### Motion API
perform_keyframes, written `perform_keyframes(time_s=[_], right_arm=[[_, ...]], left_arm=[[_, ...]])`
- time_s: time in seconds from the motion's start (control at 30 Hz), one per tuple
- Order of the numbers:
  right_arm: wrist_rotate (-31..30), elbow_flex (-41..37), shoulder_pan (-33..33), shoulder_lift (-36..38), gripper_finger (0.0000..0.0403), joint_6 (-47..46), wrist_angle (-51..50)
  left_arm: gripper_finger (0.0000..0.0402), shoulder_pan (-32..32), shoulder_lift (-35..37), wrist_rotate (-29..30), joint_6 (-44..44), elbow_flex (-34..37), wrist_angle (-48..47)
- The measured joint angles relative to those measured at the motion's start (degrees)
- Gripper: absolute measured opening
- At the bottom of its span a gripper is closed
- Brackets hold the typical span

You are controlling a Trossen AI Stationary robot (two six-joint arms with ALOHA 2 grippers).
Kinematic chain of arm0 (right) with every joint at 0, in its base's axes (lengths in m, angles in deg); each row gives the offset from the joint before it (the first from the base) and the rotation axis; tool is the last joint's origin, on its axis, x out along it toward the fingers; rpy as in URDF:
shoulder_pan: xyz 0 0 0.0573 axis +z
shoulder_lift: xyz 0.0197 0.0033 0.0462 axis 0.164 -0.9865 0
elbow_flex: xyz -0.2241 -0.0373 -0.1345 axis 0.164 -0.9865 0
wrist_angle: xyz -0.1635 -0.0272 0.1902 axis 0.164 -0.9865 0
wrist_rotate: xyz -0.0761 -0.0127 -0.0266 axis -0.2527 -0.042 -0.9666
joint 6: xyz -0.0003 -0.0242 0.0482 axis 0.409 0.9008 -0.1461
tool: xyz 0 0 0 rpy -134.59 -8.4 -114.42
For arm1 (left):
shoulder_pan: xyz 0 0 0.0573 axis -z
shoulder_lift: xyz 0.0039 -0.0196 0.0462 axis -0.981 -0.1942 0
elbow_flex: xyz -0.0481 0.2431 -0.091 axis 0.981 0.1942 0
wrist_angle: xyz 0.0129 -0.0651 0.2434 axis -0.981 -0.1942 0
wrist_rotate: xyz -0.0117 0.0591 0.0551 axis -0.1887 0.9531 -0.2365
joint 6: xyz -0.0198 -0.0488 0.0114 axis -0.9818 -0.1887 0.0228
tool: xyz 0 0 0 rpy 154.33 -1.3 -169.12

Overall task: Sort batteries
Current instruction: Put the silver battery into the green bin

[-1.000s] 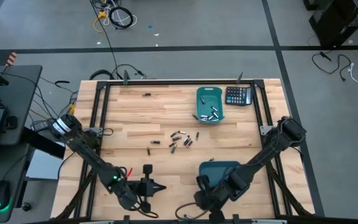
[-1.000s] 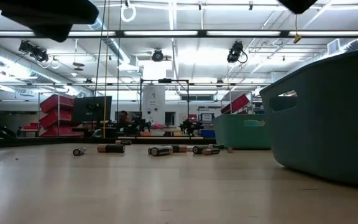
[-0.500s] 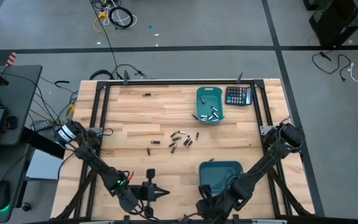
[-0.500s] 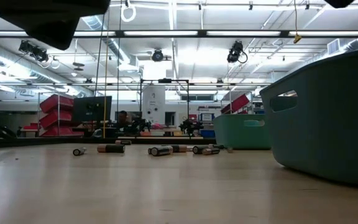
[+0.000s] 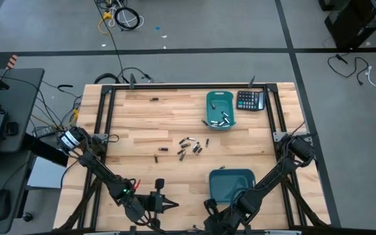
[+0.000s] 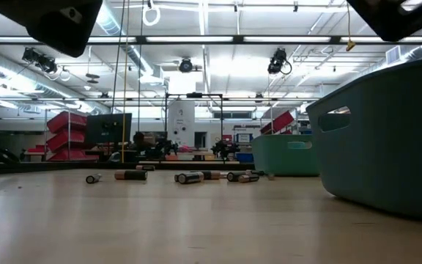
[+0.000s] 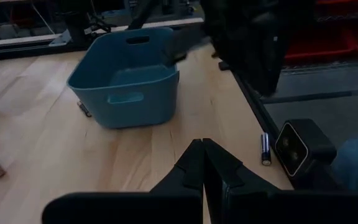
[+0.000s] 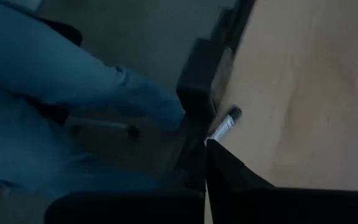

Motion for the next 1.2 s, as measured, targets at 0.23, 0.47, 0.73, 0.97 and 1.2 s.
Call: perform_keyframes(time_s=[0.23,0.47,0.73,0.97,1.2], right_arm=[[0.77,0.02,-0.57,-1.93,0.0,6.46,4.57],[3.06,0.06,-1.84,-4.68,0.0,9.03,6.25],[6.35,0.3,-2.71,-6.67,0.0,10.83,6.87],[6.95,0.28,-3.13,-7.58,0.0,11.23,7.0],[3.11,0.28,-4.83,-7.63,0.0,10.31,2.98]], left_arm=[[0.0,-0.37,0.0,1.55,0.13,0.0,0.17],[0.0,-1.41,0.0,1.75,0.33,0.0,0.4],[0.0,-1.92,0.0,1.91,1.49,0.0,0.05],[0.0,-1.92,0.0,2.08,1.7,0.0,-0.11],[0.0,-2.25,0.0,2.32,1.78,0.0,-0.24]])
